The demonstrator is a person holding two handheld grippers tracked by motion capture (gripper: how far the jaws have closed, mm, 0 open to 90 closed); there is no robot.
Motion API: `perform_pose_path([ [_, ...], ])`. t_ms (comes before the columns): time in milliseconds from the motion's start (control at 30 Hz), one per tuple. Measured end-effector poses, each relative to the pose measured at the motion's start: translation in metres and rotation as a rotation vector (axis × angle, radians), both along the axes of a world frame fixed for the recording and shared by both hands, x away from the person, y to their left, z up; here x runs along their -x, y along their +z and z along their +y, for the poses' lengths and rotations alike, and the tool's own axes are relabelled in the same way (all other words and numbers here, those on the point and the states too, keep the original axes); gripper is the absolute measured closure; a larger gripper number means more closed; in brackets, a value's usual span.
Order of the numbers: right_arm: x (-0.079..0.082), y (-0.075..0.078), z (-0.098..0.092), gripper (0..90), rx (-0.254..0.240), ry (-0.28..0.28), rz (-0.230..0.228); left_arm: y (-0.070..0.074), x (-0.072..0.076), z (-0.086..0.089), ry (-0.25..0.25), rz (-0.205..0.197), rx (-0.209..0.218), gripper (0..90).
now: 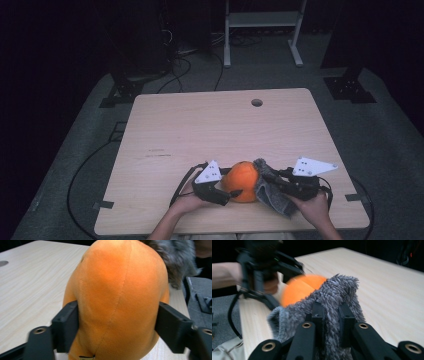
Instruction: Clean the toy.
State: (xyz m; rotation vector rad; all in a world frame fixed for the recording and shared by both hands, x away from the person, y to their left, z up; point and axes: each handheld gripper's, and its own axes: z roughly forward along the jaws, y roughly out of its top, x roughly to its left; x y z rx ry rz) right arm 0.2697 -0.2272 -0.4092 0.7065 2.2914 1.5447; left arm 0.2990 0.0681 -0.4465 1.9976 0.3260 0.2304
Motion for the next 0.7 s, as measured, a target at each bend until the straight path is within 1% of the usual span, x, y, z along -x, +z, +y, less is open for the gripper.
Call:
perform_pose_path([
  [67, 0.008, 0.009, 0.011, 77.9, -0.008, 0.038, -0.046, 0.002, 0.002, -0.005, 0.021, -0.01, -0.009, 29.9],
  [133, 0.013, 0.014, 0.024, 78.0, -0.014, 0.094, -0.062, 0.003, 0.004, -0.012, 0.027, -0.021, -0.017, 31.0],
  [167, 0.014, 0.015, 0.03, 78.0, 0.007, 0.112, -0.073, 0.003, 0.004, -0.013, 0.035, -0.024, -0.021, 31.3],
  [200, 0.014, 0.015, 0.033, 78.0, 0.03, 0.111, -0.077, 0.004, 0.004, -0.013, 0.045, -0.011, -0.016, 31.7],
  [233, 0.012, 0.013, 0.032, 78.0, 0.033, 0.105, -0.077, 0.004, 0.002, -0.012, 0.056, 0.008, 0.0, 32.7],
  [267, 0.012, 0.013, 0.032, 78.0, 0.033, 0.105, -0.077, 0.004, 0.002, -0.012, 0.056, 0.008, 0.0, 33.4],
  [300, 0.006, 0.009, 0.022, 78.1, 0.014, 0.076, -0.066, 0.003, -0.001, -0.008, 0.076, 0.042, 0.021, 33.5],
  [333, 0.003, 0.007, 0.015, 78.1, 0.015, 0.052, -0.06, 0.003, -0.003, -0.007, 0.083, 0.058, 0.034, 33.5],
  [400, -0.003, 0.002, 0.001, 78.1, -0.003, 0.0, -0.028, 0.002, -0.005, -0.006, 0.1, 0.087, 0.053, 33.5],
  [433, -0.004, 0.0, -0.003, 78.1, 0.003, -0.025, -0.021, 0.002, -0.006, -0.006, 0.107, 0.095, 0.06, 33.4],
  [500, -0.003, 0.0, -0.006, 78.1, 0.001, -0.04, -0.015, 0.001, -0.007, -0.006, 0.121, 0.115, 0.073, 33.2],
  [533, -0.001, 0.001, -0.003, 78.0, -0.001, -0.034, -0.032, 0.001, -0.008, -0.006, 0.13, 0.125, 0.085, 33.1],
  [600, 0.003, 0.004, 0.005, 78.0, 0.005, -0.001, -0.054, 0.0, -0.009, -0.006, 0.15, 0.144, 0.096, 32.9],
  [633, 0.005, 0.005, 0.013, 77.9, 0.02, 0.02, -0.065, -0.001, -0.01, -0.005, 0.157, 0.152, 0.099, 32.6],
  [667, 0.006, 0.005, 0.017, 77.9, 0.034, 0.027, -0.077, -0.002, -0.011, -0.002, 0.164, 0.168, 0.109, 32.5],
  [700, 0.006, 0.005, 0.017, 77.9, 0.034, 0.027, -0.077, -0.002, -0.011, -0.002, 0.164, 0.168, 0.109, 32.2],
])
